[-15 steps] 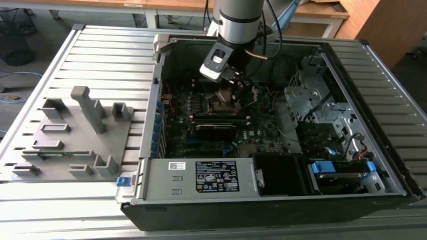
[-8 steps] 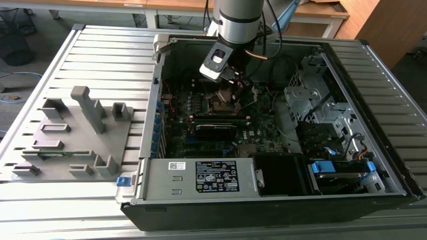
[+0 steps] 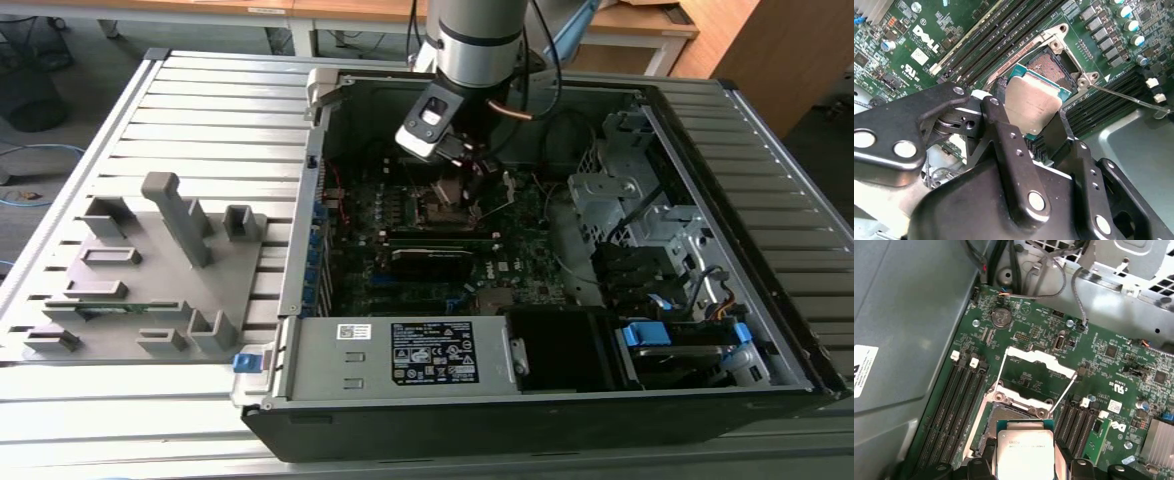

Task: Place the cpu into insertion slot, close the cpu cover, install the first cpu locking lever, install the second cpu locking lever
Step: 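Place the cpu into insertion slot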

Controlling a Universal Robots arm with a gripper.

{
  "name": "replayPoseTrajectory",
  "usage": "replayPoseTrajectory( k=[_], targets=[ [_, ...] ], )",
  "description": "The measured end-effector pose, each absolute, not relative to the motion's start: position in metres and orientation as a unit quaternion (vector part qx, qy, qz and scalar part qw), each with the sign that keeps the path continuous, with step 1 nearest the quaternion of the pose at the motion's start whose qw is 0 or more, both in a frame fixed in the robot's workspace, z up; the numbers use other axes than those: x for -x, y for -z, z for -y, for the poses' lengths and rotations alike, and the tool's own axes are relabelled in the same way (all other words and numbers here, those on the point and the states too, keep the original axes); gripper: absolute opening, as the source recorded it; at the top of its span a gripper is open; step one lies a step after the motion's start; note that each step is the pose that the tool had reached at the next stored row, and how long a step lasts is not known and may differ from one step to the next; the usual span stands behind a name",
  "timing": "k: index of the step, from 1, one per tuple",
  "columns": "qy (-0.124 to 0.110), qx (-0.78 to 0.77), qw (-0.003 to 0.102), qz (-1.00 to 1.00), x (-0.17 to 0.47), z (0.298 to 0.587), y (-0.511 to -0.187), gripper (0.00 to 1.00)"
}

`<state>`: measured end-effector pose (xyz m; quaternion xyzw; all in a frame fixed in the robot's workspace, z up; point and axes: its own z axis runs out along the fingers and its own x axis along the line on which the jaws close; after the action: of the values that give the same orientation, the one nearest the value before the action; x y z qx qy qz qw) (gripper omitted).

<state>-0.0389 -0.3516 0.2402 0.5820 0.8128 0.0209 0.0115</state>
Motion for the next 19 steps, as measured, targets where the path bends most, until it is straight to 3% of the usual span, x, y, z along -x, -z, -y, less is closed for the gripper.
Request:
replayPoseTrajectory(
  k=[19],
  targets=[
    [-0.021,-0.6,0.012,-0.799,0.0389,0.3516,-0.2398,0.54]
  ],
)
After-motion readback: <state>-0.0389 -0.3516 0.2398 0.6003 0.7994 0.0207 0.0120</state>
